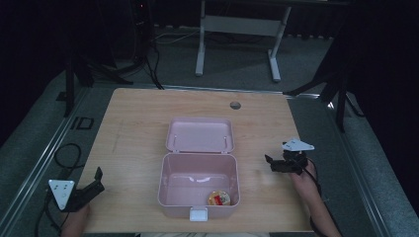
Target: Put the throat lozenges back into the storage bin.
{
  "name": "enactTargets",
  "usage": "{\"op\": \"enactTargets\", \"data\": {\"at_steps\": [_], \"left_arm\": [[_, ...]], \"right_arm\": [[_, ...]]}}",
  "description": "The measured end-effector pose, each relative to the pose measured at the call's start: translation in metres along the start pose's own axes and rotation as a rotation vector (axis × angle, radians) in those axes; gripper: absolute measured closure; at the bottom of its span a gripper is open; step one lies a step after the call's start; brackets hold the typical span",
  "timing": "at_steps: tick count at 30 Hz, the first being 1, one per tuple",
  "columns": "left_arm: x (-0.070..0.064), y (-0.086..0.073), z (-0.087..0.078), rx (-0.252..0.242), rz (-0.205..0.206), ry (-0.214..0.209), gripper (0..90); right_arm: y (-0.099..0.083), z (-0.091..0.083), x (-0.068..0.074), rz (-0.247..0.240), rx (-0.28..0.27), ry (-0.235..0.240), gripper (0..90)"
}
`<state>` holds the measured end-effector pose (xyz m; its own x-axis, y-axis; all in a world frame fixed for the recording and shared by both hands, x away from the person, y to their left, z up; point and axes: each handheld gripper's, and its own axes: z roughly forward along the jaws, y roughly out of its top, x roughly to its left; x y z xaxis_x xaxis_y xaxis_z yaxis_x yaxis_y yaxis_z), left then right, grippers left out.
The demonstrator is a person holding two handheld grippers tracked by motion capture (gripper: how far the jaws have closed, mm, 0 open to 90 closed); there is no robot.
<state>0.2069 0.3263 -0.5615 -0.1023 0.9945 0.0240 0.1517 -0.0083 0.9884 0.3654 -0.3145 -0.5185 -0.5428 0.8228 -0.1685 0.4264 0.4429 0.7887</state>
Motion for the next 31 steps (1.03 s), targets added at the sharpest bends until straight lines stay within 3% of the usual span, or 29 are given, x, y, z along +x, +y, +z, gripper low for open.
{"op": "enactTargets", "data": {"at_steps": [4,11,14,18,21,31], "left_arm": [[0.0,0.0,0.0,-0.001,-0.003,0.002,1.2],[0.0,0.0,0.0,-0.001,-0.005,0.002,1.2],[0.0,0.0,0.0,0.001,-0.004,0.003,1.2],[0.0,0.0,0.0,-0.001,-0.007,0.003,1.2],[0.0,0.0,0.0,-0.001,-0.007,0.003,1.2],[0.0,0.0,0.0,0.001,-0.002,0.001,1.2]], "right_arm": [[-0.011,-0.006,-0.011,0.069,-0.031,-0.044,11.4],[-0.032,-0.012,-0.021,0.151,-0.044,-0.169,11.4],[-0.041,-0.013,-0.028,0.226,-0.046,-0.198,11.4],[-0.052,-0.015,-0.036,0.313,-0.082,-0.192,11.4],[-0.055,-0.016,-0.037,0.333,-0.095,-0.196,11.4],[-0.056,-0.012,-0.036,0.323,-0.084,-0.18,11.4]]}}
